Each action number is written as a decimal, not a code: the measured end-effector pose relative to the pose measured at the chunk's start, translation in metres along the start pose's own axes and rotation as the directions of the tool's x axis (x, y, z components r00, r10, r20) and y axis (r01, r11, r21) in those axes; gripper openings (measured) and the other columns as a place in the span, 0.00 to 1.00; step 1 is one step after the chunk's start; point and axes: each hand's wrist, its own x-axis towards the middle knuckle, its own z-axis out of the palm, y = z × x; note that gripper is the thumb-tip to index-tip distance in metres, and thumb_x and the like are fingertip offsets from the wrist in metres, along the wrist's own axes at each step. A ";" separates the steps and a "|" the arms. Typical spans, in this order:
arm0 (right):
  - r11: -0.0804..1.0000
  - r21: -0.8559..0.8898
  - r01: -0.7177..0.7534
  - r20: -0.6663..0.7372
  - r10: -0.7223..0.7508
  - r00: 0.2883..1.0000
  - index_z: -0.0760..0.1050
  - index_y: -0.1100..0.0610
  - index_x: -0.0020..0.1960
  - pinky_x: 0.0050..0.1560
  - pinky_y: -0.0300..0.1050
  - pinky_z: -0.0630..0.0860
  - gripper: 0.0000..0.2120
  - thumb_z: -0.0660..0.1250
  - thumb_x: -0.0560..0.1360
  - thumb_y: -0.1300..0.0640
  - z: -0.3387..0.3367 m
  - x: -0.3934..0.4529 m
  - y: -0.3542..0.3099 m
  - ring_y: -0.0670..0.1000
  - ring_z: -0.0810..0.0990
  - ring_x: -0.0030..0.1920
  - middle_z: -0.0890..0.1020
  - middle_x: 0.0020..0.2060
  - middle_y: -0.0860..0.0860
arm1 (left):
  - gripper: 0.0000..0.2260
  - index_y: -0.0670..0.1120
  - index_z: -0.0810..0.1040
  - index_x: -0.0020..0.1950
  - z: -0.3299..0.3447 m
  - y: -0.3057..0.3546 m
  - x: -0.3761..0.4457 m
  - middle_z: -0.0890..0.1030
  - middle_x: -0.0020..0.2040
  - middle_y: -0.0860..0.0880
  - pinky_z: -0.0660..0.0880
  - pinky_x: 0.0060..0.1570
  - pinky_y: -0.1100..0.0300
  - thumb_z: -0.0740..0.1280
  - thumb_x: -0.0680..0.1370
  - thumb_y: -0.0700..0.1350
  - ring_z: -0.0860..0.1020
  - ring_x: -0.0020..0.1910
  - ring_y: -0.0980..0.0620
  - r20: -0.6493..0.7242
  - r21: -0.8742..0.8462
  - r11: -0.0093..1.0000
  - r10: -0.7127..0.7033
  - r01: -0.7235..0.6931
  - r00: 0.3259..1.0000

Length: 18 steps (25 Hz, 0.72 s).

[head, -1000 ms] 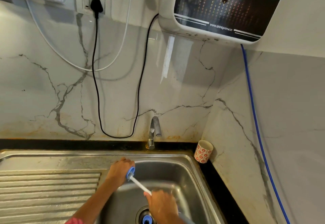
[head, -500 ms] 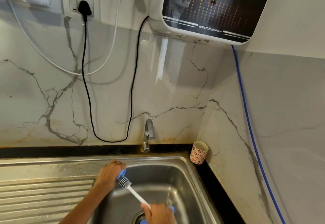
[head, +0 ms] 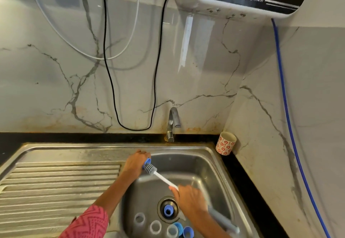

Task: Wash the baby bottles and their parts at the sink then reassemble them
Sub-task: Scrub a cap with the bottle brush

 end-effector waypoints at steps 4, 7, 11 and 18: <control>0.998 0.027 -0.048 -0.086 0.050 0.995 0.76 0.57 0.57 0.52 0.48 0.75 0.28 0.46 0.81 0.40 -0.019 0.023 0.004 0.55 0.80 0.53 0.81 0.52 0.55 | 0.18 0.48 0.72 0.64 -0.010 0.001 0.012 0.76 0.59 0.48 0.71 0.59 0.58 0.69 0.74 0.44 0.72 0.60 0.50 -0.100 -0.108 0.994 -0.012 0.001 0.995; 0.990 0.108 -0.090 0.012 0.090 0.996 0.77 0.60 0.57 0.52 0.48 0.74 0.29 0.46 0.81 0.41 -0.005 0.018 -0.003 0.58 0.79 0.55 0.81 0.53 0.57 | 0.17 0.49 0.74 0.60 -0.012 0.004 0.011 0.76 0.57 0.49 0.73 0.55 0.60 0.70 0.72 0.42 0.72 0.59 0.51 -0.146 -0.093 0.996 -0.011 -0.002 0.989; 0.999 0.044 0.019 0.002 -0.019 1.000 0.77 0.59 0.54 0.48 0.48 0.74 0.28 0.46 0.81 0.40 -0.013 0.010 -0.002 0.57 0.80 0.51 0.82 0.50 0.56 | 0.11 0.49 0.73 0.54 0.000 -0.008 0.003 0.76 0.54 0.51 0.70 0.48 0.63 0.69 0.73 0.43 0.71 0.58 0.52 -0.165 -0.146 0.984 -0.121 0.097 0.979; 0.999 0.033 -0.040 -0.013 0.041 0.999 0.77 0.58 0.52 0.49 0.47 0.74 0.27 0.47 0.81 0.39 -0.011 0.022 0.011 0.54 0.80 0.49 0.81 0.46 0.54 | 0.22 0.48 0.68 0.66 0.011 0.000 -0.003 0.75 0.61 0.47 0.72 0.55 0.59 0.69 0.74 0.40 0.72 0.60 0.51 -0.101 -0.205 0.961 -0.210 0.186 0.972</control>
